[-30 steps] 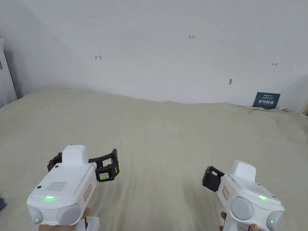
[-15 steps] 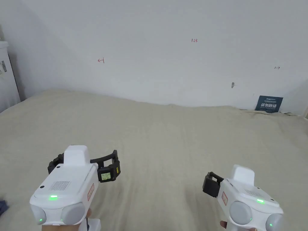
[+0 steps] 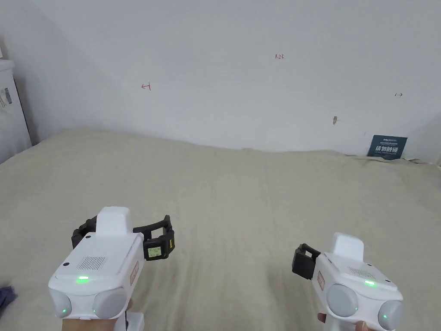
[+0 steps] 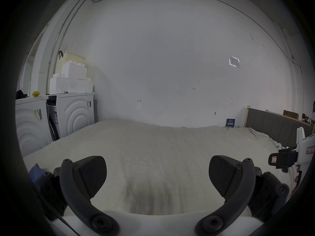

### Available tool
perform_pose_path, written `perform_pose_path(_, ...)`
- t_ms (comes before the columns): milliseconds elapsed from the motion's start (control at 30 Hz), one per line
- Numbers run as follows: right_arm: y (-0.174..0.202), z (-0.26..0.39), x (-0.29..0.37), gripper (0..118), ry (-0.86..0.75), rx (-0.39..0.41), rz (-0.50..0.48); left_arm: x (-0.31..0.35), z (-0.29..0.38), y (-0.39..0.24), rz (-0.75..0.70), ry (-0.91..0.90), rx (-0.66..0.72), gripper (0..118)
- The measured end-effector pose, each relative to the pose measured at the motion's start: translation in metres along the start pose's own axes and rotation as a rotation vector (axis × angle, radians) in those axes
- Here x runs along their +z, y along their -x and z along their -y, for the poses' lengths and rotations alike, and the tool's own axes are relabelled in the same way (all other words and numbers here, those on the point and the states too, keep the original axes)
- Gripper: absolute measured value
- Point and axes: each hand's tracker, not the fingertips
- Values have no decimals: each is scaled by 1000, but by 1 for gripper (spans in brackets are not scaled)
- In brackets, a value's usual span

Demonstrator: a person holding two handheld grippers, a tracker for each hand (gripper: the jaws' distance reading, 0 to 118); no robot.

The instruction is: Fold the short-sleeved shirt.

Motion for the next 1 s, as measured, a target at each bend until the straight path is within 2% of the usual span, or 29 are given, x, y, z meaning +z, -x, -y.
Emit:
perform_pose_path(233,-4,-1,-5,86,22,8,0,0,0,1,-5,3,-5,118)
perform_pose_path(367,-7,-2,-3,86,21,-47,-34,-1,1,3,-4,7,-4,118)
perform_pose_path(533,-7,-7,-4,86,28,-76,-26,-2,0,4,-5,12,7,118)
perform_pose_path(700,-14,-8,-3,86,5,-108,-82,-2,-2,3,-2,4,-4,118)
perform_pose_path(933,-8,-2,-3,86,-102,3,-37,-4,-1,0,5,8,-25,118)
perform_pose_path(1000,-6,0,-2,86,-137,9,-46,-5,1,-1,4,11,-45,118)
